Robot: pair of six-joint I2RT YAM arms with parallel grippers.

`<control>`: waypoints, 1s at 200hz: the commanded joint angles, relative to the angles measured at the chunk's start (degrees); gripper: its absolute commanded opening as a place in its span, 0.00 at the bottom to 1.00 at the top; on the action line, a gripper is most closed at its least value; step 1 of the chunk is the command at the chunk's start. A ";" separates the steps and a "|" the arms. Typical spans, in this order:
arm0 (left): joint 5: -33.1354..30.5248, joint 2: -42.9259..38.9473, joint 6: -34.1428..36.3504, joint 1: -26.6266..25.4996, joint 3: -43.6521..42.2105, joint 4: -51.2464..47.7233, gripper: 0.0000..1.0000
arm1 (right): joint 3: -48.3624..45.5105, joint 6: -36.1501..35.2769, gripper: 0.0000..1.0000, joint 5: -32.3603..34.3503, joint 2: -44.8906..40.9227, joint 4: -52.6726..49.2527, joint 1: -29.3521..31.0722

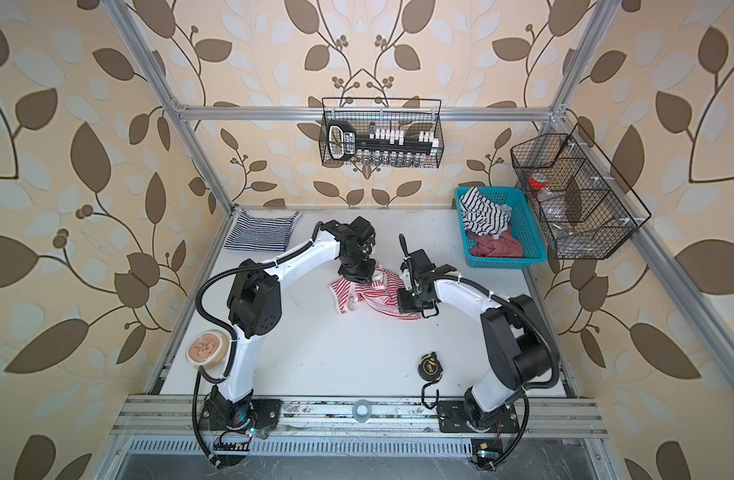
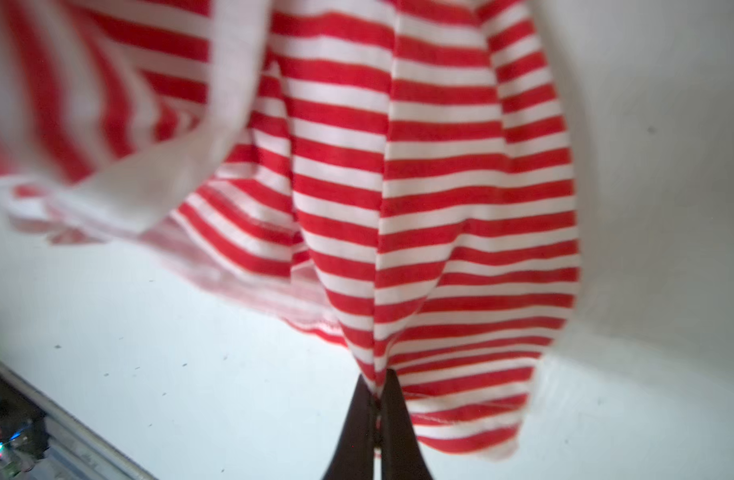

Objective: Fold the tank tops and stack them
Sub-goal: 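Pull the red-striped tank top apart with both grippers to spread it flat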

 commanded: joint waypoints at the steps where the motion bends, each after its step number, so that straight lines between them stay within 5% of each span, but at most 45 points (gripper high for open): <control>1: -1.01 0.31 -1.08 2.03 -0.72 0.91 0.14 | 3.53 -0.78 0.00 -3.82 -5.58 -3.90 -0.67; 64: -2.88 -7.96 -2.98 9.74 -13.29 5.23 0.00 | 1.92 -0.89 0.00 -7.07 -15.04 -8.48 -8.12; 141: -4.34 -16.90 -7.58 17.45 -22.13 8.17 0.00 | -3.62 -0.91 0.00 -8.41 -17.52 -9.82 -9.87; 162: 2.56 -18.78 -8.53 14.92 -22.72 10.89 0.15 | -3.79 -0.76 0.00 -9.16 -17.24 -9.27 -9.31; 200: -0.11 -17.82 -6.18 6.26 -21.09 5.12 0.43 | -3.67 -0.47 0.00 -9.92 -16.27 -7.99 -8.89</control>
